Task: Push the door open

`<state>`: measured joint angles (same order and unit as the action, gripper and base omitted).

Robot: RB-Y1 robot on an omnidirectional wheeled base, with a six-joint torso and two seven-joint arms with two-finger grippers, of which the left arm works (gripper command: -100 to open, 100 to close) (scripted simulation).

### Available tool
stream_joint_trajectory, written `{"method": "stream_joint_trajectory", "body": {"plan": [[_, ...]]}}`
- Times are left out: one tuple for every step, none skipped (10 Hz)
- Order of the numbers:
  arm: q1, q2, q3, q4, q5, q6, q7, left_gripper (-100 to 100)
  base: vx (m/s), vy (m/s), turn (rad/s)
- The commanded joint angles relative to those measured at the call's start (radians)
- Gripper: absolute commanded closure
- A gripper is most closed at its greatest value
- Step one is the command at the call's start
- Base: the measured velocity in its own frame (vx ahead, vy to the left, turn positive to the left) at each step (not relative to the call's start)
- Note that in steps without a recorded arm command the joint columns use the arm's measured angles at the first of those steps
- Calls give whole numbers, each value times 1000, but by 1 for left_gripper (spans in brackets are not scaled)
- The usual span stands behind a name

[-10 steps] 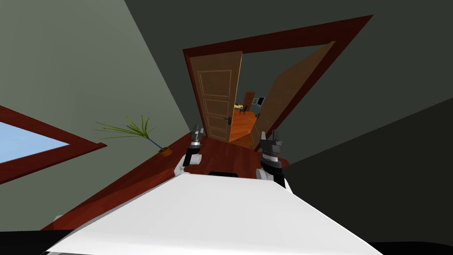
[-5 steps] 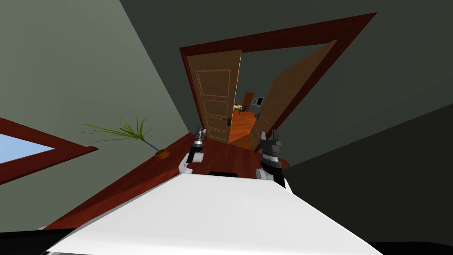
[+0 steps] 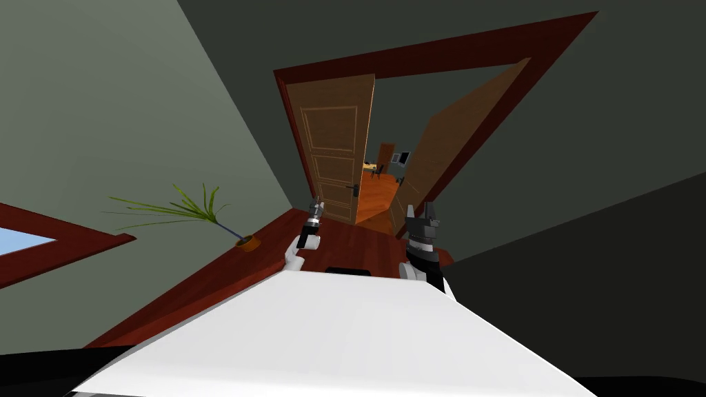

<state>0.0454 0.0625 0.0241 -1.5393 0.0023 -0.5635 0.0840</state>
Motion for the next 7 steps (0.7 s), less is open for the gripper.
{"method": "stream_joint_trajectory", "body": {"plan": [[-31,6,0,50,4,5,-4,-100,84,-4,-33],[-51,6,-1,88,6,9,-8,-100,105,-10,-27],[-72,6,-2,123,8,12,-12,-100,104,-7,-23],[-93,6,-3,148,10,16,-15,-100,114,-8,-27],[-93,6,-3,157,10,16,-15,-100,81,-4,-12],[-113,6,-3,191,11,20,-19,-100,57,-4,-20],[-134,6,-4,224,13,24,-23,-100,67,-13,-34]]}}
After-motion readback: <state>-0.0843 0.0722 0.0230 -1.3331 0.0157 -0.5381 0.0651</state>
